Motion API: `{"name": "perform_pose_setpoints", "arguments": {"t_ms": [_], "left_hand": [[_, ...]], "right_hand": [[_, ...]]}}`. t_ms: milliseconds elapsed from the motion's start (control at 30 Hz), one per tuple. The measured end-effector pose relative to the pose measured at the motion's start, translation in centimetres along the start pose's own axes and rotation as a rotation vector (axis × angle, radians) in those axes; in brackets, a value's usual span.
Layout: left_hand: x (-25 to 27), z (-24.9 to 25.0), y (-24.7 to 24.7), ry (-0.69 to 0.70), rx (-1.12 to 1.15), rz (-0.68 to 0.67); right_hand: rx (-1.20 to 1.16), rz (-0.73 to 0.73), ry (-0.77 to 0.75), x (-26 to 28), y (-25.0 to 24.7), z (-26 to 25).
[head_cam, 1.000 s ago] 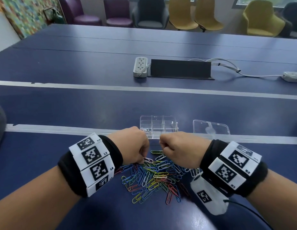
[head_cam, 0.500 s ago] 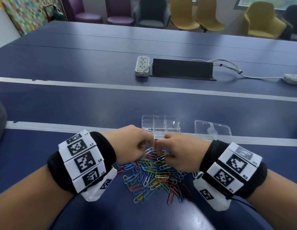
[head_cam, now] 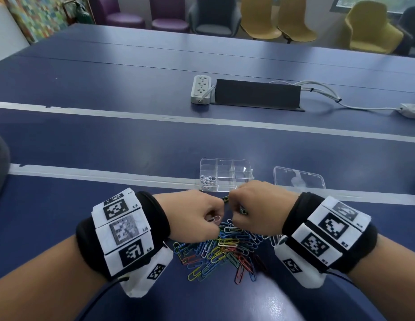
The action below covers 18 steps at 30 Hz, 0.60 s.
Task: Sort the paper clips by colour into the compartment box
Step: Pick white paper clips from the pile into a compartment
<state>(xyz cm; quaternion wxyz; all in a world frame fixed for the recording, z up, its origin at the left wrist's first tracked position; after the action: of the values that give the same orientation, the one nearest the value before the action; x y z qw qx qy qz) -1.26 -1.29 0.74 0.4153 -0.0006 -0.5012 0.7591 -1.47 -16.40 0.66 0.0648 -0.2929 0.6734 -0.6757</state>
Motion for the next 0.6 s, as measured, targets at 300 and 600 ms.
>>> {"name": "perform_pose_setpoints", "arguments": {"t_ms": [300, 600], "left_hand": [[-0.5, 1.4, 0.7, 0.029, -0.189, 0.018], [-0.5, 2.4, 1.1, 0.037, -0.304, 0.029]], "right_hand": [[0.029, -0.102, -0.021, -0.3, 0.0, -0.4], [0.02, -0.085, 0.002, 0.1, 0.2, -0.2]]}}
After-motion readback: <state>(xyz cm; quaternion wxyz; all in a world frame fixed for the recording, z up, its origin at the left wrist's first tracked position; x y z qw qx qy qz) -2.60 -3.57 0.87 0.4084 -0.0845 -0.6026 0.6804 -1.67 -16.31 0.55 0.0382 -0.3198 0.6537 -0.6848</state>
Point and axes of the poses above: each hand's wrist, its own x-axis away from the middle knuckle, its own y-axis out of the palm, z = x × y, the point moved 1 cm from there along -x, towards the middle knuckle, and after that the axes turned 2 degrees about x, right-handed, at the moved point
